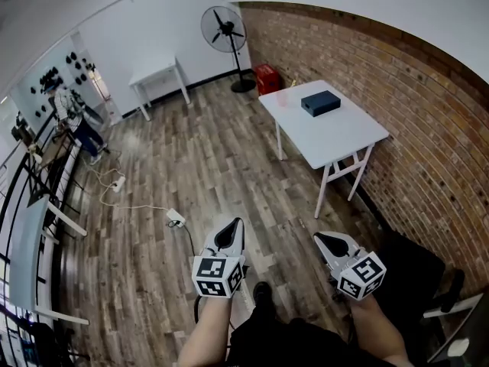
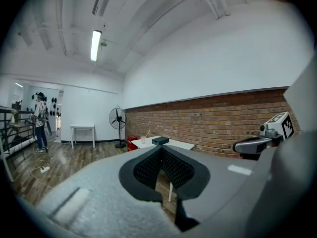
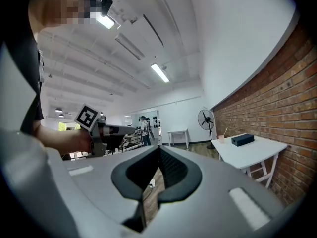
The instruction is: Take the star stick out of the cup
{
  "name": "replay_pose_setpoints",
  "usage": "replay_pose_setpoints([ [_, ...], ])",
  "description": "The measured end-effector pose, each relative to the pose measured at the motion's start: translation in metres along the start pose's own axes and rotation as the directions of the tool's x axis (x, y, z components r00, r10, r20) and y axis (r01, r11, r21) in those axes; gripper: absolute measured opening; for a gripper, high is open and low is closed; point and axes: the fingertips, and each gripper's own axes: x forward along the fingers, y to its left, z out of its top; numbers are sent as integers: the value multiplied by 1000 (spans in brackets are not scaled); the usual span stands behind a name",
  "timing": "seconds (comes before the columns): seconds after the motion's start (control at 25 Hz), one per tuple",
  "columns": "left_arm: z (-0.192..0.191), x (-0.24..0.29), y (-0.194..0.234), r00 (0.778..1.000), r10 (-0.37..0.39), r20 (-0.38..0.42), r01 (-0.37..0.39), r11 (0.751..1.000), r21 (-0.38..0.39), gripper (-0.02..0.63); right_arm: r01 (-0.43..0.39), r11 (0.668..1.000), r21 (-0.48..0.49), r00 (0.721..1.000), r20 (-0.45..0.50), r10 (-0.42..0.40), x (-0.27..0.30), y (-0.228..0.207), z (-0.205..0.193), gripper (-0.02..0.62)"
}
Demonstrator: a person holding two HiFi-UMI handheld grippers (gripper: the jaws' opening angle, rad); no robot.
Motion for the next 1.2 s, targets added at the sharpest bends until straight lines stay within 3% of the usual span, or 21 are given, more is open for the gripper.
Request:
replay_pose_setpoints([
  [0.2, -9, 50, 41, 1000, -28, -4, 28, 999, -34, 8, 26, 1000, 7, 999, -45, -26, 50, -25, -10, 2],
  [0.72, 14, 164, 217, 996, -92, -14, 91, 994, -67, 8, 49, 999, 5, 996, -74, -48, 257, -57, 14, 2],
  [0.96, 9, 200, 260, 995, -98, -26, 94, 989, -118, 8, 50, 999, 10, 990, -129, -49, 304, -73, 7, 2],
  [1.2, 10, 239, 282, 994, -106, -25, 102, 988, -113, 8, 53, 998, 19, 991, -123, -50, 343, -103, 12, 2],
])
